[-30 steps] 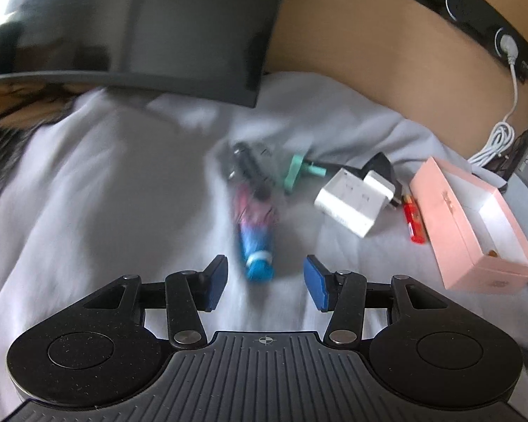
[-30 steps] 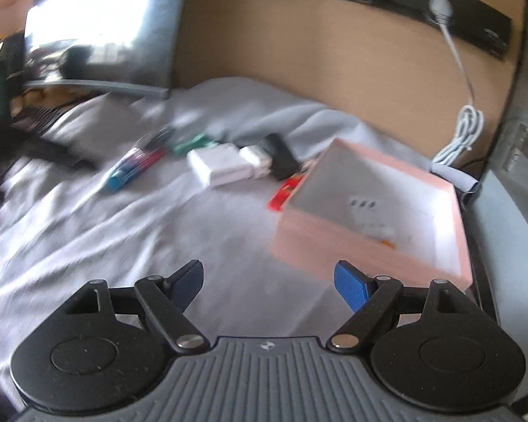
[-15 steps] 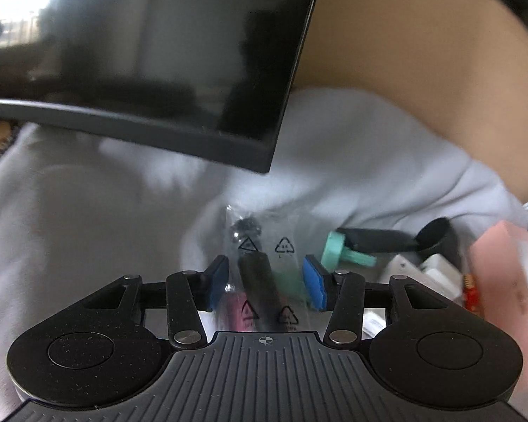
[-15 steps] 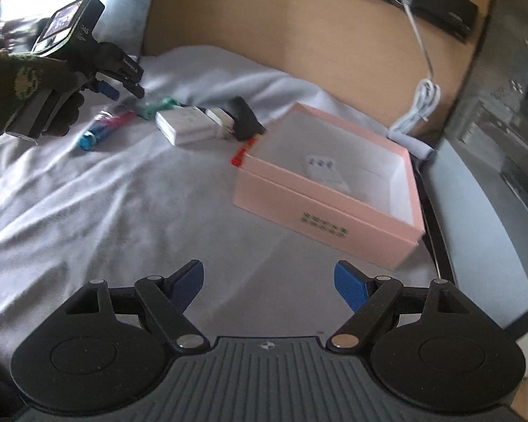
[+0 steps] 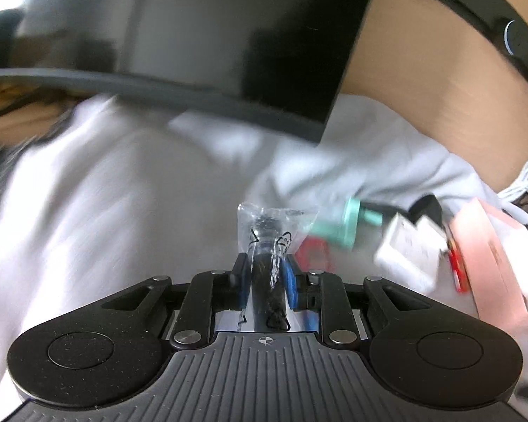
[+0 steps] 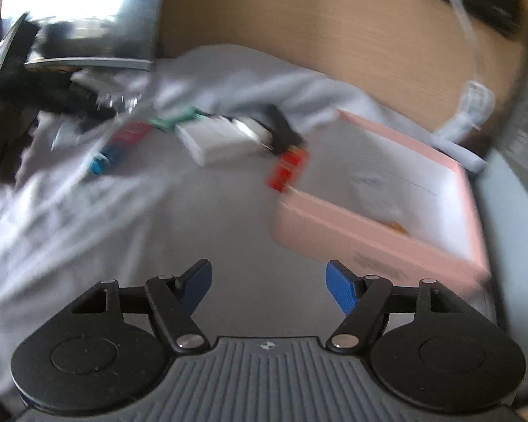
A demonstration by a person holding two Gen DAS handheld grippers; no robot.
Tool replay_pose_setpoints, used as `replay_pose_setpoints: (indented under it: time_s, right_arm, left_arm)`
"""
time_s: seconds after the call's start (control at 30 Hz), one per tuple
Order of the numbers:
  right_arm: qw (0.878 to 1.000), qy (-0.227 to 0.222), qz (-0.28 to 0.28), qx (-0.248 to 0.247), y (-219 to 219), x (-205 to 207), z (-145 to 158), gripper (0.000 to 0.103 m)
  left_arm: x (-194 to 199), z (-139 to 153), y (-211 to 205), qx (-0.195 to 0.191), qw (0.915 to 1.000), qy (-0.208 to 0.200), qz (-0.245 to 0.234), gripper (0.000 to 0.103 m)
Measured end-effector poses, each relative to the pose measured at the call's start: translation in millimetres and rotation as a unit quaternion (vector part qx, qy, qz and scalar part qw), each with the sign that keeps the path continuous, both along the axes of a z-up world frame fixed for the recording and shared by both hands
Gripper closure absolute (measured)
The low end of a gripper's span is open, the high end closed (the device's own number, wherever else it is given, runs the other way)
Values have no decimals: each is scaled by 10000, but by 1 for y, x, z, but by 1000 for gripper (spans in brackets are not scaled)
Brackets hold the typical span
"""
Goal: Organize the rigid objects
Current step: 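Grasp the clear bag with black item using the left tool while the right tool grasps the toothpaste tube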
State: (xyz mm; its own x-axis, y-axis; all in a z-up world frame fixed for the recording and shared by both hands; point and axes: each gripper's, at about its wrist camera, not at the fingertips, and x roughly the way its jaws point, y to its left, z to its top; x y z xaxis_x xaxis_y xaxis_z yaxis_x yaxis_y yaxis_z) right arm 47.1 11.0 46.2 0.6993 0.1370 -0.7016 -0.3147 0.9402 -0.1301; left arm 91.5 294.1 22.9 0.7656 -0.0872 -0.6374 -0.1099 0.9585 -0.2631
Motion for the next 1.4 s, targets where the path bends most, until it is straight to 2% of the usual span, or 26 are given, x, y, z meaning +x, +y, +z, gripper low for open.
replay_pose_setpoints:
  time_s: [0.1,0.2,0.27,0.33,0.5,0.6,0.77,1.03,1.23,1.4]
  right_arm:
    - [9986,54,444,283,34,26,2,31]
    - [9942,151,895,575,75,54,2,38]
    - [9908,286,1107,720,104,76,-2,54]
    - [9873,504,1199,913,129,95,-9,63]
    - [9864,749,968,1093,176,134,-29,65]
    - [9882,800,1006,829,190,143,-39,63]
    - [9862,1014,1045,784,173,127,-34,75]
    - [9876,1196,803,616,87,51,-30,75]
    - [9904,1109,733,384,31,-7,-29,75]
    - [9906,1038,683,572,20,-5,-30,74]
  left_arm:
    - [-46,-3,2,13,9999,153,66,79]
    - [-84,-8,2,3,9993,367,114,79]
    - [-105,-13,2,-165,9986,478,170,79]
    - [-120,-16,0,-267,9981,517,189,80]
    - [-144,-18,-10,-467,9975,516,154,80]
    - [-146,-18,-20,-420,9978,522,-4,79]
    - [-139,-16,-32,-447,9976,494,-200,79]
    - [-109,-13,-75,-307,9949,461,-838,79]
    - [-97,-20,-113,271,9904,584,-1221,79]
    - [-97,-24,-121,482,9893,697,-1190,78]
